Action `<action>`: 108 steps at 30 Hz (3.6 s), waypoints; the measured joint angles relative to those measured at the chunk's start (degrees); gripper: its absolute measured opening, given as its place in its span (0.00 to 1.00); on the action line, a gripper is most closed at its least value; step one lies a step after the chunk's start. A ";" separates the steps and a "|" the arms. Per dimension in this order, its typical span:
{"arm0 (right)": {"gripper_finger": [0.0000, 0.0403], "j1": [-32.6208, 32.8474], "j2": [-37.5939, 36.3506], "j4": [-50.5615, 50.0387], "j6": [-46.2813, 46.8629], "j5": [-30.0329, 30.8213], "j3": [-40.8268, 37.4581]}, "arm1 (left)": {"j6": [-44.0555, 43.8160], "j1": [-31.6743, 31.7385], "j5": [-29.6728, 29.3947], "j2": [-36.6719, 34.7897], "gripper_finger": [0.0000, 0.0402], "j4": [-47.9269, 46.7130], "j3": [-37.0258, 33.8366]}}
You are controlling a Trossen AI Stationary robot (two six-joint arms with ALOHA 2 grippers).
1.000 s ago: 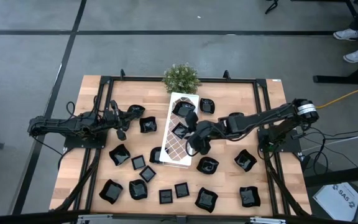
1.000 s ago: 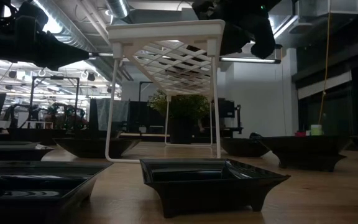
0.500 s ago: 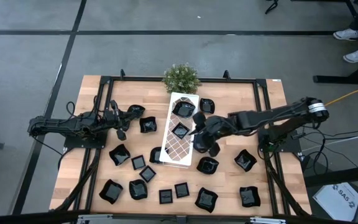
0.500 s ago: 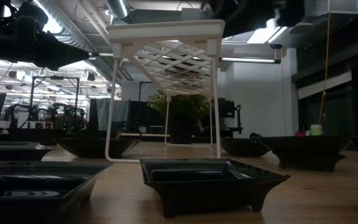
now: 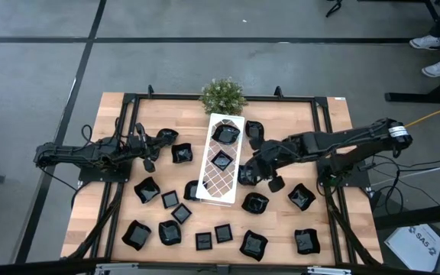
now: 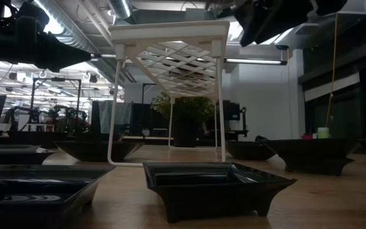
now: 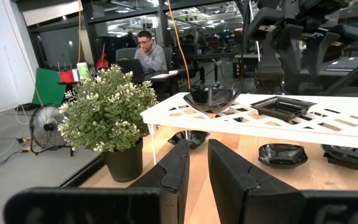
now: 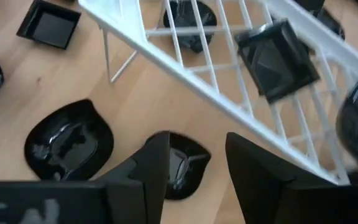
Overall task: Pick & Place Mini shaped plates
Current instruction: Put the distorted square plate on the shelf
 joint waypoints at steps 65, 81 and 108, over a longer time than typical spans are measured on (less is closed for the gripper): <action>0.39 32.27 -1.76 14.72 62.27 -0.01 -18.34 | -0.01 0.00 -0.20 0.01 0.14 0.02 0.00; 0.39 33.31 -1.76 -10.22 100.69 -0.94 -18.34 | 0.00 0.00 -0.20 0.01 0.14 0.00 0.00; 0.36 33.31 11.11 -12.13 99.75 -3.85 -18.34 | 0.00 0.00 -0.19 0.00 0.14 0.02 0.00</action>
